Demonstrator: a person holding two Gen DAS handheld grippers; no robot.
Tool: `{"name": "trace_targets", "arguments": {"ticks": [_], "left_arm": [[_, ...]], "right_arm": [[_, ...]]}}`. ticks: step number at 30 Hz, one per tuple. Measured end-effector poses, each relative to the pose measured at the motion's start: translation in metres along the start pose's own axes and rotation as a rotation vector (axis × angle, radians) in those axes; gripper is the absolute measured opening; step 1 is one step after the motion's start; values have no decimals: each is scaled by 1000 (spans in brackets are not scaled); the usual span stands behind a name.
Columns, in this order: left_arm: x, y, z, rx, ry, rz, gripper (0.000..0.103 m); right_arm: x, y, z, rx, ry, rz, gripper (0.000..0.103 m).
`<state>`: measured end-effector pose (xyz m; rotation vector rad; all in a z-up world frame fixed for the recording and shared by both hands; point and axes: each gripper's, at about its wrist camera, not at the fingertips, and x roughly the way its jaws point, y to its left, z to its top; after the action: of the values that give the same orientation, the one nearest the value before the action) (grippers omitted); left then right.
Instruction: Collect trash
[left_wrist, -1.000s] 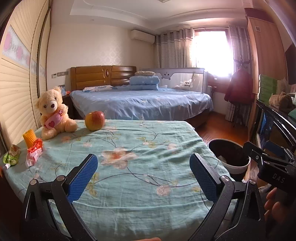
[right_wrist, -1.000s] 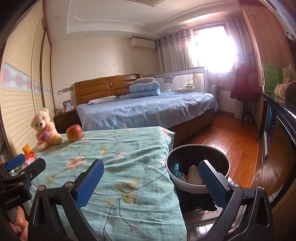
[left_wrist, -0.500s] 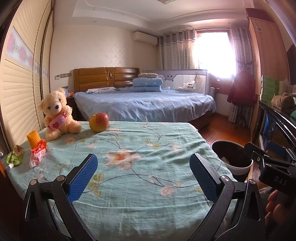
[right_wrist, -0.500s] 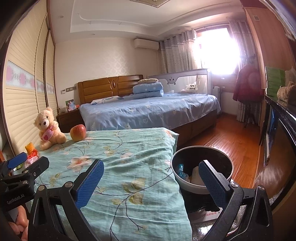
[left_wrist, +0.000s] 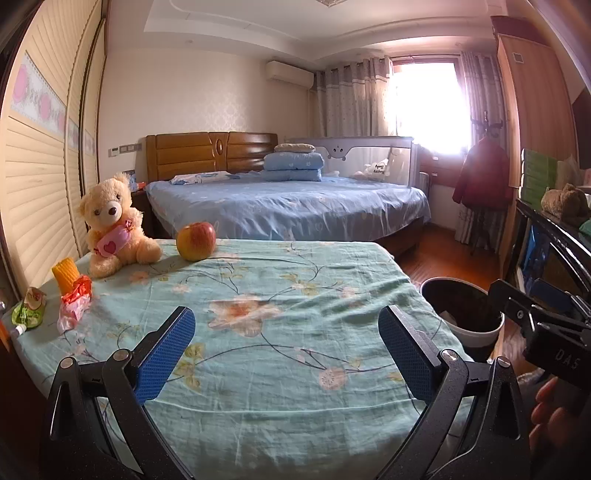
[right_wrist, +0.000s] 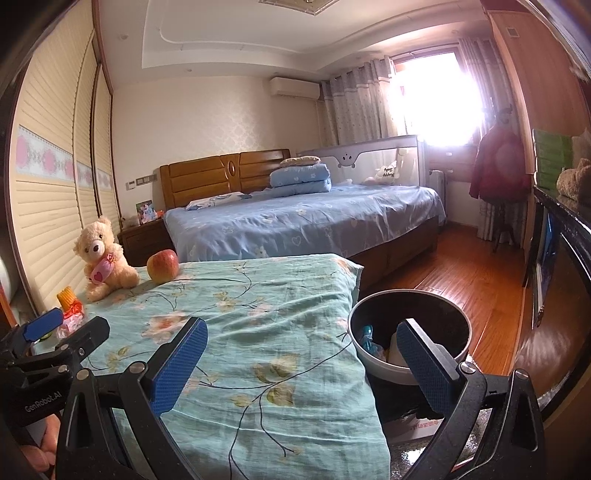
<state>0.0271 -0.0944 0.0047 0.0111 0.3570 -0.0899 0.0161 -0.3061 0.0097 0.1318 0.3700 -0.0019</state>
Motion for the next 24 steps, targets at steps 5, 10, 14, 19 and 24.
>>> {"name": "trace_targets", "arguments": {"ticks": [5, 10, 14, 19, 24], "left_arm": [[1, -1, 0, 5, 1, -1, 102], [1, -2, 0, 11, 0, -1, 102], [1, -2, 0, 12, 0, -1, 102], [4, -3, 0, 15, 5, -4, 102], [5, -4, 0, 15, 8, -5, 102]], "right_arm": [[-2, 0, 1, 7, -4, 7, 103], [-3, 0, 1, 6, -7, 7, 103], [-2, 0, 2, 7, -2, 8, 103], [-2, 0, 1, 8, 1, 12, 103], [-1, 0, 1, 8, 1, 13, 103]]}}
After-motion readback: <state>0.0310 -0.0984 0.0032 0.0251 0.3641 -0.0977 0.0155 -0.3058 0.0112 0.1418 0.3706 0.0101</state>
